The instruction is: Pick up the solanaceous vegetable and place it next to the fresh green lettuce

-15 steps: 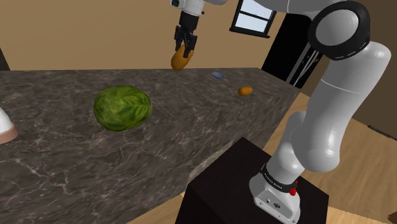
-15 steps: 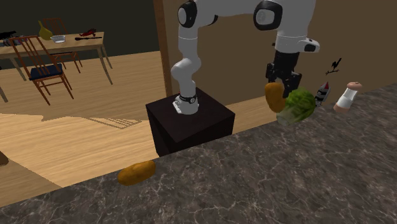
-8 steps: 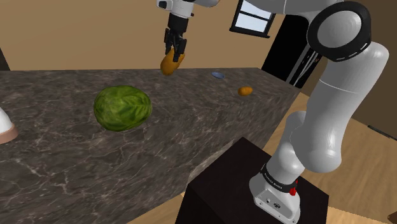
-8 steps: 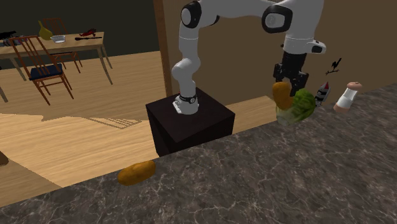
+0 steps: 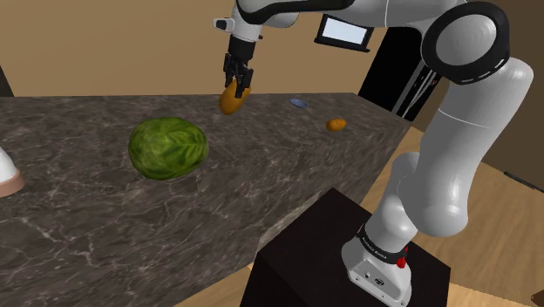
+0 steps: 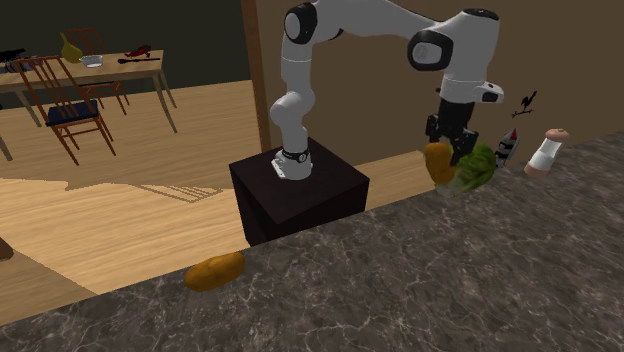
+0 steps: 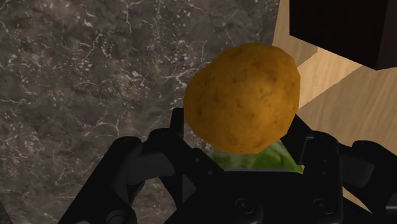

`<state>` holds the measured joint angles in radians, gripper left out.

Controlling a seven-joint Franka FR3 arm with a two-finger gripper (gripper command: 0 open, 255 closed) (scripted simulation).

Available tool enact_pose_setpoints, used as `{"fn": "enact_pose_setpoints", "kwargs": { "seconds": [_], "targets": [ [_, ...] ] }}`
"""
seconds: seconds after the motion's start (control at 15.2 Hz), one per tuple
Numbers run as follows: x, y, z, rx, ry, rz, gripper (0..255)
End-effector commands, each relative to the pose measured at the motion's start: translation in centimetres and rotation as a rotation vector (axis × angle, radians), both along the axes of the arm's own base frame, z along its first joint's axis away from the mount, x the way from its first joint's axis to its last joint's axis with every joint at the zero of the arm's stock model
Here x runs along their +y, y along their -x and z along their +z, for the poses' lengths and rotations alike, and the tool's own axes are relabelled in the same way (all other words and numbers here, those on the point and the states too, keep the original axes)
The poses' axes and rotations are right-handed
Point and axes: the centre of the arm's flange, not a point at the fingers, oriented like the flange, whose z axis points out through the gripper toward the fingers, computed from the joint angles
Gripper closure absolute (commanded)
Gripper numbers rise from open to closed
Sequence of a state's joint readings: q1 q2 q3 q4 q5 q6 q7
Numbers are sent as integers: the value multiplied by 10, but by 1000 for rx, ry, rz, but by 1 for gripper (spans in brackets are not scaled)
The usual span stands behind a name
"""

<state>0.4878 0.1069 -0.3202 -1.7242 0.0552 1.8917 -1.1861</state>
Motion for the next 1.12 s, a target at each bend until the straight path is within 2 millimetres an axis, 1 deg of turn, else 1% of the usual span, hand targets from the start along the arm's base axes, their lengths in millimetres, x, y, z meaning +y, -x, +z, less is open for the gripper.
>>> {"fn": "enact_pose_setpoints", "kwargs": {
  "seconds": [0.0, 1.06],
  "targets": [
    [0, 0, -9, -1, 0, 0, 255],
    [0, 0, -94, -1, 0, 0, 255]
  ]
}}
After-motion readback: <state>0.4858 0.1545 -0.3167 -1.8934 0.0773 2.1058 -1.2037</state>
